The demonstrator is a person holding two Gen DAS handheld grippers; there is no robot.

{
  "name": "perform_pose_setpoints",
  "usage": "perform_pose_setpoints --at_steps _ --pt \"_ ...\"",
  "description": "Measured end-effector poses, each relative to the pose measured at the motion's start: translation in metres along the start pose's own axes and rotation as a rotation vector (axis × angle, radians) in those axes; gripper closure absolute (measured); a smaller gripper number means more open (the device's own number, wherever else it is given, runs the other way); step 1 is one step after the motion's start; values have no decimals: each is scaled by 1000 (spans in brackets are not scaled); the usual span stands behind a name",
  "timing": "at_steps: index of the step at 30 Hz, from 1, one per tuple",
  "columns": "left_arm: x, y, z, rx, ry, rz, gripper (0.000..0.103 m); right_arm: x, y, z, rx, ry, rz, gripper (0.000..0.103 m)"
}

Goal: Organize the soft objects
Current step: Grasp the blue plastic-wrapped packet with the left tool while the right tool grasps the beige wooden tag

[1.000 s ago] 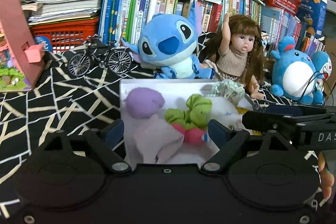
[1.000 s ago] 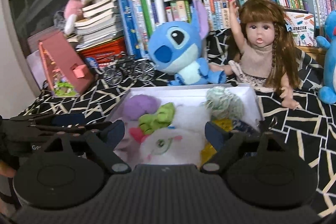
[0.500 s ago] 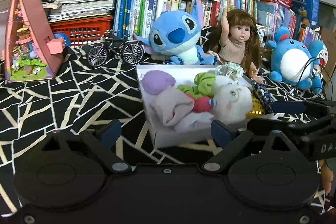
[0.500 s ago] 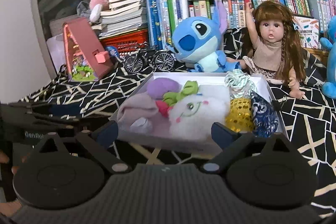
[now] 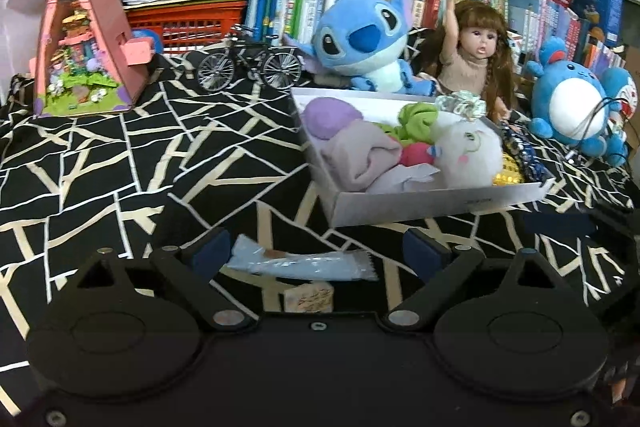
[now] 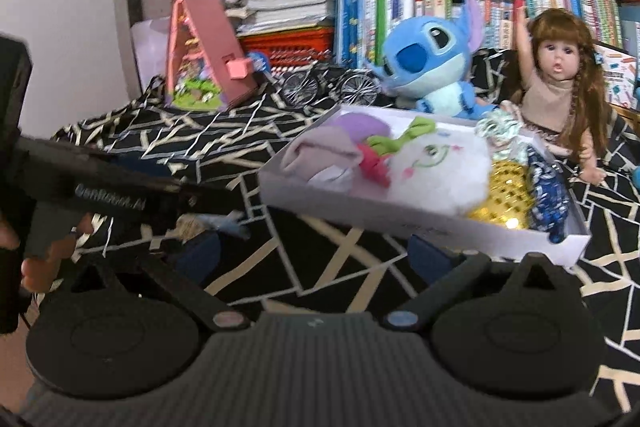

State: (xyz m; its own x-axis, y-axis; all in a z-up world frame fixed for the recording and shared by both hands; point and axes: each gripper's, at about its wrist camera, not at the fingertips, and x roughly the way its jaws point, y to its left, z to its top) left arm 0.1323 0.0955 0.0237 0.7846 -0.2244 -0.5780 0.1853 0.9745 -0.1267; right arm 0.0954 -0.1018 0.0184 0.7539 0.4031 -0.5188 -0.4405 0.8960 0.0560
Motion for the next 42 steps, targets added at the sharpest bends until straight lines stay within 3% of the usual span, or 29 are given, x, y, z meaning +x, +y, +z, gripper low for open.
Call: perform_pose_setpoints --at_steps 9,21,29,34,42 --pt "9 4 -7 11 -6 58 10 14 20 -9 17 35 50 0" --pt "39 10 -8 -33 103 21 21 29 43 -11 13 52 100 0" --pt "24 8 -3 4 31 -2 24 38 45 -10 47 56 116 0" --pt "14 13 9 4 -12 22 24 46 51 -5 56 53 147 3" --pt "12 26 13 0 -8 110 24 62 62 6 56 48 169 19"
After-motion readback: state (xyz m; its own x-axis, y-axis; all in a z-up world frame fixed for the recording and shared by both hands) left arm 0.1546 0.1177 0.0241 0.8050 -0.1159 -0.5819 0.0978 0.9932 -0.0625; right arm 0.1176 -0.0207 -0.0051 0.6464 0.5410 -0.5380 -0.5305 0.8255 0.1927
